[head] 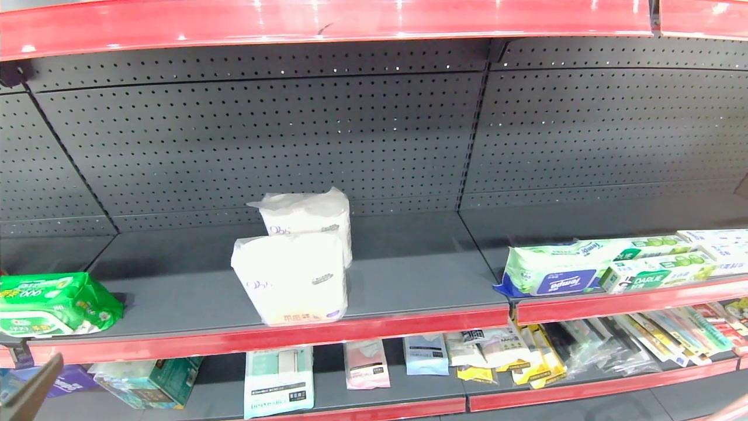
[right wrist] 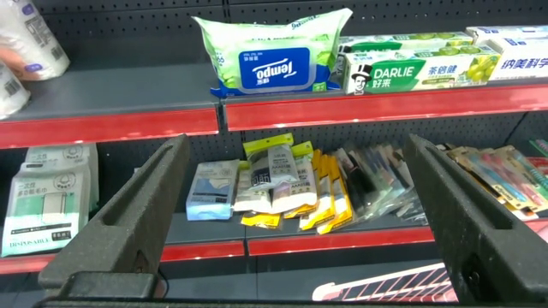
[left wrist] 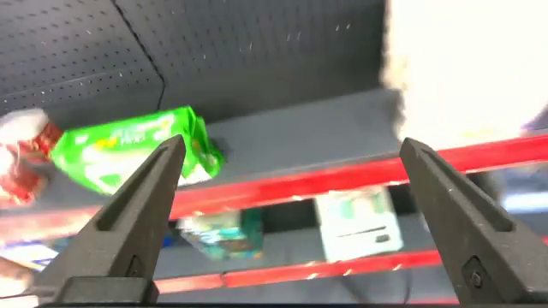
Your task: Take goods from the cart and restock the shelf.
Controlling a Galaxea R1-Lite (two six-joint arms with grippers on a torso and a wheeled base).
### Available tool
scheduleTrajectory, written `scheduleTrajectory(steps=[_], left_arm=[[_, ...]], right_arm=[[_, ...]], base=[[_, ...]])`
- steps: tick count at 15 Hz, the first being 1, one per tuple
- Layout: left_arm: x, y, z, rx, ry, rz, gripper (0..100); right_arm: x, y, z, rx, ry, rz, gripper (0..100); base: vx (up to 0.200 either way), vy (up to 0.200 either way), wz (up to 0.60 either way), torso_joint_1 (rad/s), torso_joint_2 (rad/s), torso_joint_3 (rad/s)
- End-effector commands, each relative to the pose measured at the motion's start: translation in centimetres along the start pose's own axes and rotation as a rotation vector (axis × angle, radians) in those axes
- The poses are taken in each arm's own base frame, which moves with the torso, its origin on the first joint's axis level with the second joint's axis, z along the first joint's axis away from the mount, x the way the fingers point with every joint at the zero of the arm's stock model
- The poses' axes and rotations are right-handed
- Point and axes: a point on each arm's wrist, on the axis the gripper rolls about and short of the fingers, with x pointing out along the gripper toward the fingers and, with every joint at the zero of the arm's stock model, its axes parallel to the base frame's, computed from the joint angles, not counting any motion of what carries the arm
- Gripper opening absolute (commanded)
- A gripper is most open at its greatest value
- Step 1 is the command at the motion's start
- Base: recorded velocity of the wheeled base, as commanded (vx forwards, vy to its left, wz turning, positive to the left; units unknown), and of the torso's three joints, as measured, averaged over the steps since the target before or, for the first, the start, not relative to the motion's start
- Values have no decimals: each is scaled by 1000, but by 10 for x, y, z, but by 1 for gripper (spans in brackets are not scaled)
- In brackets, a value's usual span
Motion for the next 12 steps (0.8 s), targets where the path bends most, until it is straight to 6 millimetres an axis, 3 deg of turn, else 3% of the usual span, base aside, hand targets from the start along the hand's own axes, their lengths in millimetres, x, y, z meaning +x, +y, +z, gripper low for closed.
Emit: scheduleTrajectory(steps=[1, 3, 6, 8, 12], left_arm=[[-50, -25, -66, -88, -145, 11, 100], [-43, -24, -78, -181, -142, 114, 100], [-42, -24, -78, -215, -158, 111, 100], [-43, -20, -80, -236, -138, 304, 100], [-43, -19, -80, -302, -142, 329, 100]], right_arm=[[0, 0, 0, -2, 1, 0, 100], [0, 0, 0, -2, 1, 0, 100], [0, 0, 0, 0, 1, 0, 100], [0, 0, 0, 0, 1, 0, 100], [0, 0, 0, 0, 1, 0, 100]], base=[[0, 0, 0, 0, 0, 0], [0, 0, 0, 0, 0, 0], [0, 0, 0, 0, 0, 0], [0, 0, 0, 0, 0, 0], [0, 0, 0, 0, 0, 0]])
